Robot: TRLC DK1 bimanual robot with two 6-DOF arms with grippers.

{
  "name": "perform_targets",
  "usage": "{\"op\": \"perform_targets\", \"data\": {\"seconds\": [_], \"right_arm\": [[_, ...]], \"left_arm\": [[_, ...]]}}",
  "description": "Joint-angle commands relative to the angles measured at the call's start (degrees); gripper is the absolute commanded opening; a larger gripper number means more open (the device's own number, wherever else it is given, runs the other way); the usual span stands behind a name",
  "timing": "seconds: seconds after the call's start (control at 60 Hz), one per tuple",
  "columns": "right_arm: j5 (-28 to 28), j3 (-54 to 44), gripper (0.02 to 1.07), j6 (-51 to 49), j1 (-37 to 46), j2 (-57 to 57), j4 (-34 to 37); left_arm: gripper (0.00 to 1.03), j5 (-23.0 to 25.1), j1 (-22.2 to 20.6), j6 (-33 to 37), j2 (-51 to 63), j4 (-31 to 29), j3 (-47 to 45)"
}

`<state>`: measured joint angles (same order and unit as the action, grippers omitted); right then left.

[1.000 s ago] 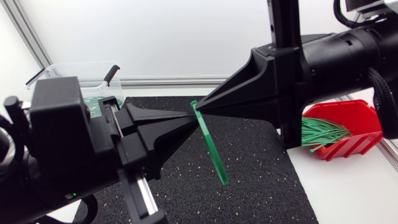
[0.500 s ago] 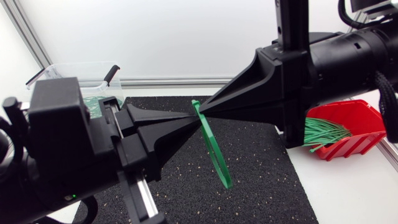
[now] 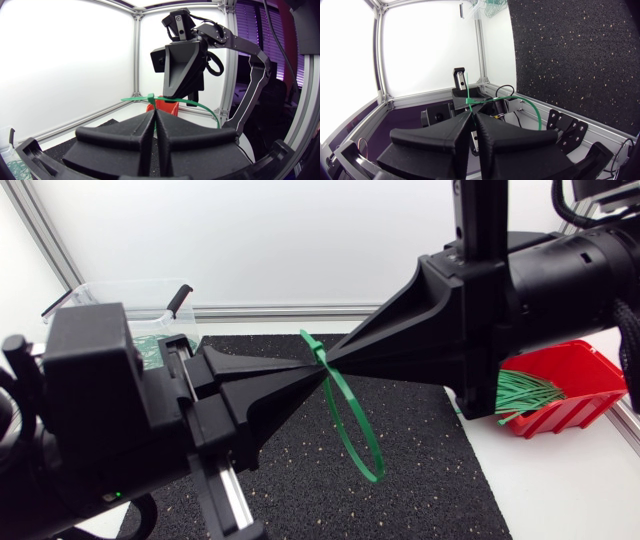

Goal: Take a green cable tie from the red box, thread the tail through the head to close it, then place it in the transparent bin on the left.

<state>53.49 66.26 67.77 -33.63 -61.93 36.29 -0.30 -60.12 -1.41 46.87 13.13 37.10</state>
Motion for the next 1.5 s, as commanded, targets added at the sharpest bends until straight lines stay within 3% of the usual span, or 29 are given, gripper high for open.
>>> {"op": "perform_targets", "data": {"seconds": [0.0, 0.25, 0.85, 1.333, 1.483], "right_arm": [[-0.8, -0.8, 0.17, -0.9, 0.2, 0.4, 1.3], [-0.8, -0.1, 0.26, -1.4, -0.9, 0.1, 1.3], [-0.9, 1.6, 0.29, -2.8, -0.7, 0.8, 1.4], [2.1, 3.1, 0.29, -5.8, 4.2, 1.0, 3.5], [3.9, 3.3, 0.36, -9.6, 6.7, -1.0, 3.8]], "left_arm": [[0.04, 0.6, 0.0, 0.8, -0.9, 1.6, -0.3], [0.04, 0.6, -0.4, 0.8, -0.8, 1.6, -0.3], [0.04, 0.6, -0.4, 0.7, -1.3, 0.9, -0.2], [0.04, 1.2, -0.4, 0.8, -1.1, -0.4, -0.4], [0.04, 3.5, -0.1, 0.7, -1.3, -2.3, 0.3]]}}
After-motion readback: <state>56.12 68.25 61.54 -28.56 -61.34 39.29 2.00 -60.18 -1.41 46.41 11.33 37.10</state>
